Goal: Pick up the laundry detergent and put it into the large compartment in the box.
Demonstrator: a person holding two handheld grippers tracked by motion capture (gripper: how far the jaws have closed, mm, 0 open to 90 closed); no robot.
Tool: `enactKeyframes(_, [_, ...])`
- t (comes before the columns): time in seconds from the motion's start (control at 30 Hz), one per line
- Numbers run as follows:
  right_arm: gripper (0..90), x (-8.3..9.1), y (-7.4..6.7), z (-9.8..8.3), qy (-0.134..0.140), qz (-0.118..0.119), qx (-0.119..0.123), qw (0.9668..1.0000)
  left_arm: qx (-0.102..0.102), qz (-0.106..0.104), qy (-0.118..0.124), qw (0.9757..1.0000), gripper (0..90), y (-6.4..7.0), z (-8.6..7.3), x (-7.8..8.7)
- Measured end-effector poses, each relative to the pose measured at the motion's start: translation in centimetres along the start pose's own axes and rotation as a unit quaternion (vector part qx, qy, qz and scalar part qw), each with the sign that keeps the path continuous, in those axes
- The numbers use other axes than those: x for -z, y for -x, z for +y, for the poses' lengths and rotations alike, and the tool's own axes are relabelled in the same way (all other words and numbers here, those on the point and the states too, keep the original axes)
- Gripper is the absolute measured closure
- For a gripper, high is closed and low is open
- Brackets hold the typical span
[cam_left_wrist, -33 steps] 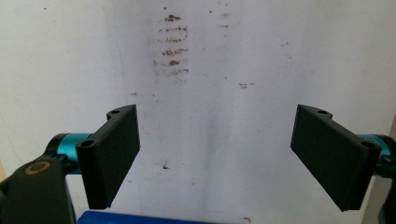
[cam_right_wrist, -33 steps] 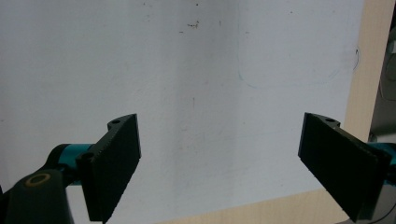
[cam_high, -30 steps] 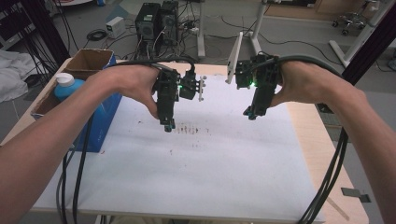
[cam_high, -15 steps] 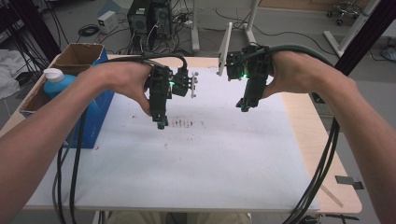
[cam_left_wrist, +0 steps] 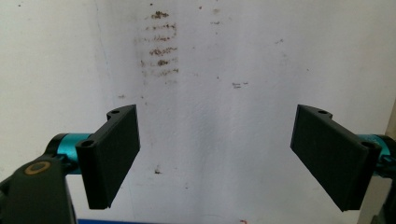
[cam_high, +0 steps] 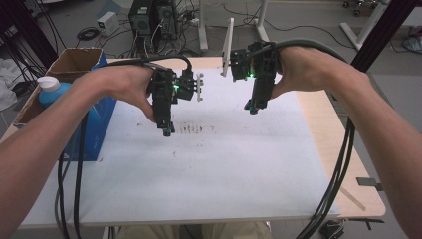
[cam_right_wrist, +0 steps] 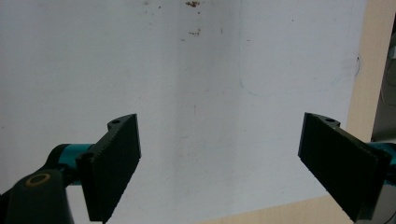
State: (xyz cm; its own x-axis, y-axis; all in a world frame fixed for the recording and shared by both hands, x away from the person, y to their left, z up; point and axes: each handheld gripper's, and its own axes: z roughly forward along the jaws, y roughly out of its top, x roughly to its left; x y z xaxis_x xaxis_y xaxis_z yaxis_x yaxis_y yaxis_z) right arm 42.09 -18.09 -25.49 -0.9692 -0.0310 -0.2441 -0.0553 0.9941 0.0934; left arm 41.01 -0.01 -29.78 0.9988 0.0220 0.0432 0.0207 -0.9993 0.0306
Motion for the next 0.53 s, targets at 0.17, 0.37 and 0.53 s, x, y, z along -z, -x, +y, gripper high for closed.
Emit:
enactKeyframes(0.17, [12.2,-0.07,0.09,-0.04,-0.001,0.0,0.0,1.0,0.002,0.0,0.001,1.0,15.8,-0.07,-0.09,0.07])
enactKeyframes(0.37, [12.2,0.02,0.01,0.04,0.0,-0.001,0.0,1.0,-0.001,-0.004,-0.002,1.0,15.8,-0.02,0.24,-0.2])
enactKeyframes(0.53, [12.2,0.17,-0.07,-0.1,0.007,-0.007,-0.001,1.0,0.005,0.0,0.001,1.0,15.8,-0.16,0.15,-0.2])
